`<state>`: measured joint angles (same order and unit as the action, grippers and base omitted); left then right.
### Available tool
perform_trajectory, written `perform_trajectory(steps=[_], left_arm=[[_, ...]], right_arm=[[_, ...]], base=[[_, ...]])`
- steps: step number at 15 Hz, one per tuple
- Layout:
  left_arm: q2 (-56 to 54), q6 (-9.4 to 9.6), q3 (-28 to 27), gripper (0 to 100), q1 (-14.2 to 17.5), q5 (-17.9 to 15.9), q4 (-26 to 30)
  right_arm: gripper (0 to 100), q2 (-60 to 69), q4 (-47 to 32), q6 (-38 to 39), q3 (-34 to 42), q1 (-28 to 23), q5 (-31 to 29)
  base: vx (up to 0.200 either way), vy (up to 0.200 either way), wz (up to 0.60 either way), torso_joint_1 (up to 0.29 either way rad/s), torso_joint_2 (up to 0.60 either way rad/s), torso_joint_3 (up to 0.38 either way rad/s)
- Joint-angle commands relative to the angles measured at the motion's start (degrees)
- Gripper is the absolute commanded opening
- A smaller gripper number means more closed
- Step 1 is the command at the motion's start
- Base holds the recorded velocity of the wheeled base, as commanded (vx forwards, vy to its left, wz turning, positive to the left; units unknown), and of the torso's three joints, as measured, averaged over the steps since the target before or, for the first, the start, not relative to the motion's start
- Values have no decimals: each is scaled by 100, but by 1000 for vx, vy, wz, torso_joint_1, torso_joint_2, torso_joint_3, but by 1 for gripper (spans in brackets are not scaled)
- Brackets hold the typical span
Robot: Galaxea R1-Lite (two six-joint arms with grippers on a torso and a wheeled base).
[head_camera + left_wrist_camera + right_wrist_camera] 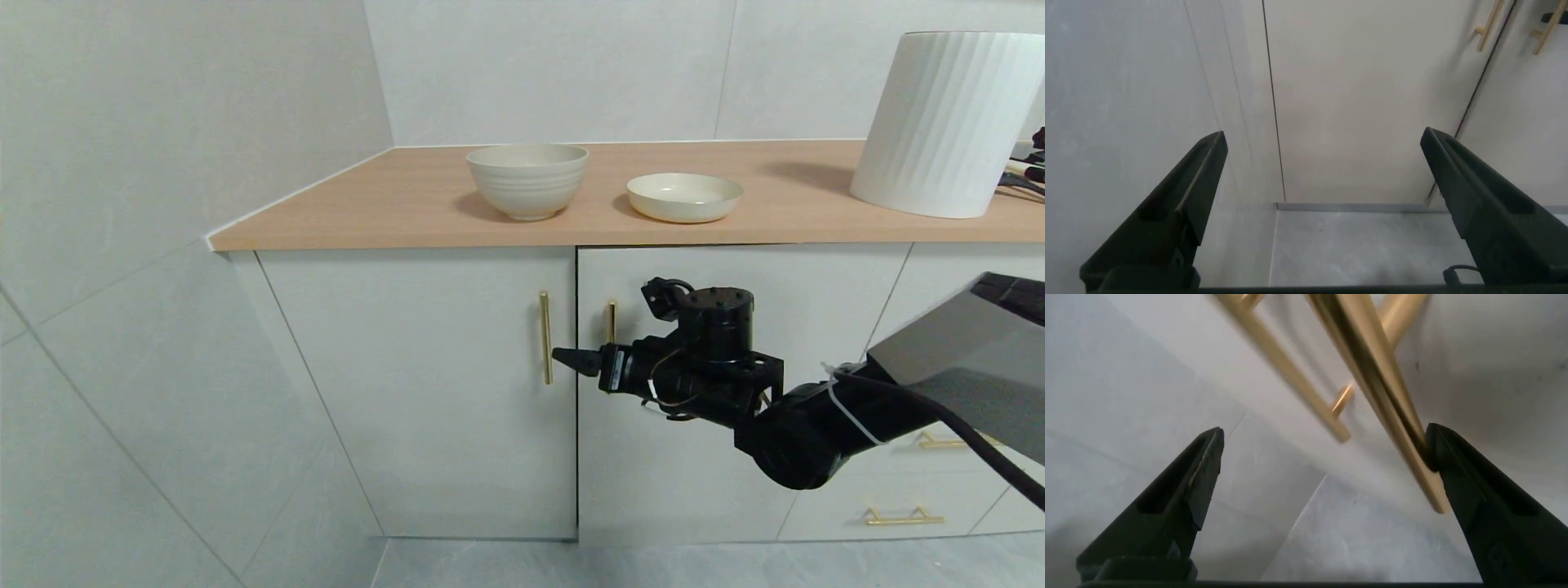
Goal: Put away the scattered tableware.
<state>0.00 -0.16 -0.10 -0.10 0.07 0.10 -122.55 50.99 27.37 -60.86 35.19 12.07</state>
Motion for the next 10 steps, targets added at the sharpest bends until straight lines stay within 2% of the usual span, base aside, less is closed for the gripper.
perform_trajectory(steps=[1,10], left_arm=[[0,-2,1,100,1,1,-1],[0,-2,1,100,1,1,-1]], right_arm=[[100,434,16,5,320,93,50],[100,2306,16,5,2359,128,1096]], base=[[0,0,0,0,0,0],[0,0,0,0,0,0]])
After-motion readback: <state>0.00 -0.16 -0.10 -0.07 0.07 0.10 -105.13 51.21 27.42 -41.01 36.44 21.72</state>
